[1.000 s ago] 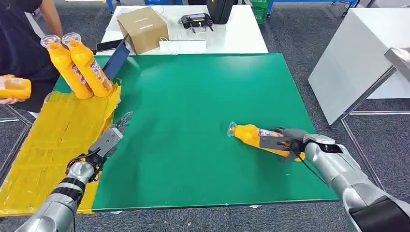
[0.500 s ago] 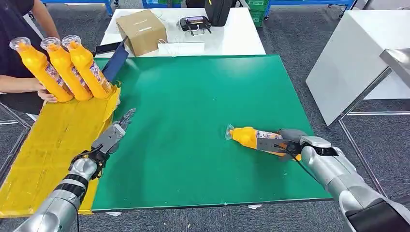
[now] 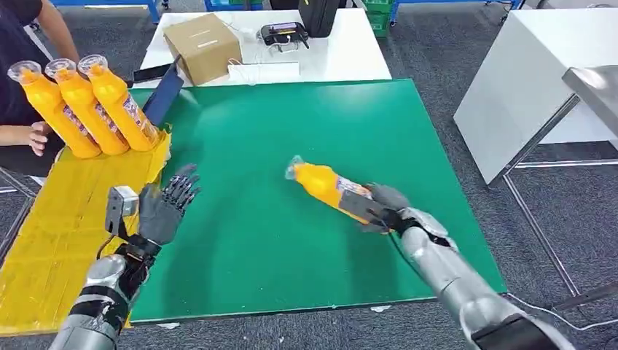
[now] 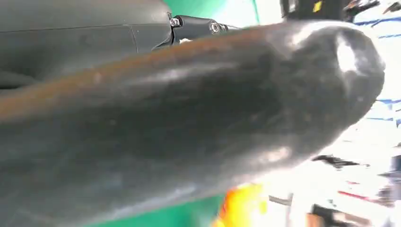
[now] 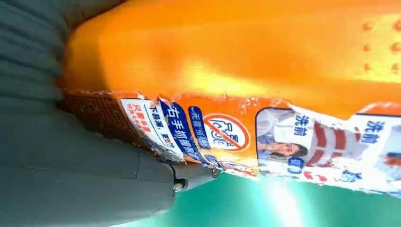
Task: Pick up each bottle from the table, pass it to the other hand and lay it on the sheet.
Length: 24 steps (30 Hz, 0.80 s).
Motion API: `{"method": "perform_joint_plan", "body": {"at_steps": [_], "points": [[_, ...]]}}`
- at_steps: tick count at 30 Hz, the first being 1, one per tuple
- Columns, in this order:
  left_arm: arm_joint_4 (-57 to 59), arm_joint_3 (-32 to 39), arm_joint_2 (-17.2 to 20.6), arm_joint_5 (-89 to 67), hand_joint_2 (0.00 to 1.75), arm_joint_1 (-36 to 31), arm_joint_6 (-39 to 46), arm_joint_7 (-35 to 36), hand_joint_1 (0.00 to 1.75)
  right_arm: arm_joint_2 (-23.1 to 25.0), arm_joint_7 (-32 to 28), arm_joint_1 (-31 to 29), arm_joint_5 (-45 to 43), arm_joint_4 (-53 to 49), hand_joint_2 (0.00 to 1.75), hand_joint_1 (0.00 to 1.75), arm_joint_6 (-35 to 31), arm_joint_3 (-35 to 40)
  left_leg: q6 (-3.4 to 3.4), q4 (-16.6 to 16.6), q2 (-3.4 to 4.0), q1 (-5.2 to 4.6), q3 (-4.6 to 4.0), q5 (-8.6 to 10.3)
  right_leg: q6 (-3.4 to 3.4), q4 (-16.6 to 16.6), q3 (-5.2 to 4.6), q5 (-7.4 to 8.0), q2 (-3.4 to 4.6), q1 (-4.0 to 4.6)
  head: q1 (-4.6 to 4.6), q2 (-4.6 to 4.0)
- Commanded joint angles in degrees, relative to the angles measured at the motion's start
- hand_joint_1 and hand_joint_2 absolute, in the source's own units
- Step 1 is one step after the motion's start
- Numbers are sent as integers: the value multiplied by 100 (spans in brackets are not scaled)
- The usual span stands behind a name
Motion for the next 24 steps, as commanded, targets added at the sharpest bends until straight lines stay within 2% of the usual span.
{"method": "perform_joint_plan", "body": {"at_steps": [1, 3, 8, 11, 17, 21, 23, 24], "points": [[-2473, -299, -883, 215, 175, 722, 714, 499, 0, 1376, 25, 741, -682, -3044, 175, 175, -37, -407, -7, 12, -44, 4, -41, -7, -5, 19, -31, -18, -17, 2, 2, 0], [-2682, -494, -935, 169, 175, 785, 860, 523, 0, 1499, 18, 858, -689, -3153, 175, 175, -76, -159, -8, 10, -75, 4, -59, -7, -5, 15, -42, -22, -47, 1, 7, 0], [-2659, -541, -858, 210, 175, 789, 923, 512, 0, 1445, -18, 846, -734, -3073, 175, 175, -181, -101, -6, 6, -77, 1, -68, -10, 3, 11, -43, -33, -47, -3, 5, 0], [-2809, -658, -941, 168, 175, 854, 912, 460, 0, 1596, -142, 924, -747, -3006, 175, 175, -29, 197, -6, 3, -94, -2, -75, -6, 4, 8, -50, -31, -58, -6, 5, 0], [-3026, -1068, -944, 161, 175, 976, 941, 447, 0, 1851, -81, 951, -560, -2197, 175, 175, -46, 1163, -8, -4, -86, -1, -68, -8, 3, 2, -46, -29, -50, -5, 5, 0], [-3031, -1119, -941, 146, 175, 957, 961, 430, 0, 1867, -98, 916, -559, -2015, 175, 175, -92, 1243, -10, -3, -94, 3, -45, -19, 0, 2, -23, -41, -40, -3, 5, 0], [-3041, -1210, -917, 67, 175, 935, 942, 391, 0, 1875, -89, 895, -549, -1884, 175, 175, -73, 1314, -6, -4, -94, 0, -69, -6, 4, 1, -46, -31, -57, -3, 7, 0], [-3031, -1275, -911, -19, 175, 914, 949, 373, 0, 1888, -77, 900, -531, -1801, 175, 175, -48, 1373, -8, -1, -97, 2, -49, -17, 1, 4, -26, -41, -43, -4, 7, 0]]}}
